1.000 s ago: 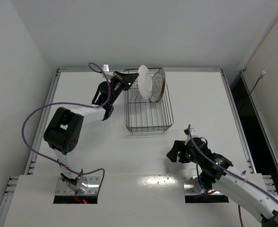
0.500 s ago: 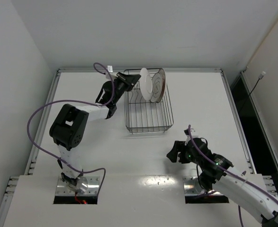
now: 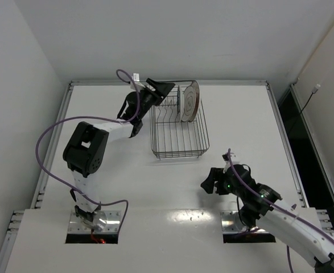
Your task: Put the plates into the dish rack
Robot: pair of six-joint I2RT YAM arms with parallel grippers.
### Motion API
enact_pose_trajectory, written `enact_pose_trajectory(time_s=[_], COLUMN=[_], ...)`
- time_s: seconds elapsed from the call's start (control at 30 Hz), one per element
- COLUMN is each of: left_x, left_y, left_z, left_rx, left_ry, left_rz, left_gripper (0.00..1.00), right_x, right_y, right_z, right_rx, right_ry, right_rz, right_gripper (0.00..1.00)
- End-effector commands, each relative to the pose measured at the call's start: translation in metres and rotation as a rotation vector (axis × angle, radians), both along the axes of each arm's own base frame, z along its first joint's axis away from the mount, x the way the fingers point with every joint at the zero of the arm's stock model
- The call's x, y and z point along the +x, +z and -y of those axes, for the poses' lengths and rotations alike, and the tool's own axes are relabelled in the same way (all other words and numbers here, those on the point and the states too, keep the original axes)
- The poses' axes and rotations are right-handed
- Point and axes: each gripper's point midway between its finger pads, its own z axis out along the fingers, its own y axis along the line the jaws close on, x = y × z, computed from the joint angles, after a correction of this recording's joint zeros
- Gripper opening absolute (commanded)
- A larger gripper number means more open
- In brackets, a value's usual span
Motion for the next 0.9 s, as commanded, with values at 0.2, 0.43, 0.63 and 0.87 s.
enact_pose_trajectory(time_s=[0.2,0.43,0.63,0.87], left_x=[-0.027,-0.079,-0.138,-0.178], left_y=[0.090,0.109,0.042,-0.011], left_z=[-0.015,-0.074,-0.153,-0.188], left_rx=[0.085,0.616,1.021,1.181], left_ry=[-0.040,0.066,0.280,0.383], left_rz=[0.177,0.179,0.051,-0.012], left_gripper=[0.93,0.96,0.98,0.99], right_x=[0.005,0.012,0.035,0.077], right_y=[0.022,0.093,0.169,0.220], right_z=[-0.004,-0.006,0.023,0.045], right_rx=[0.039,0.094,0.057,-0.207], right_ry=[0.013,0.006,-0.139,-0.272], right_rz=[0.063,0.168,0.351,0.383], right_gripper=[0.75,1.00,1.00,1.00])
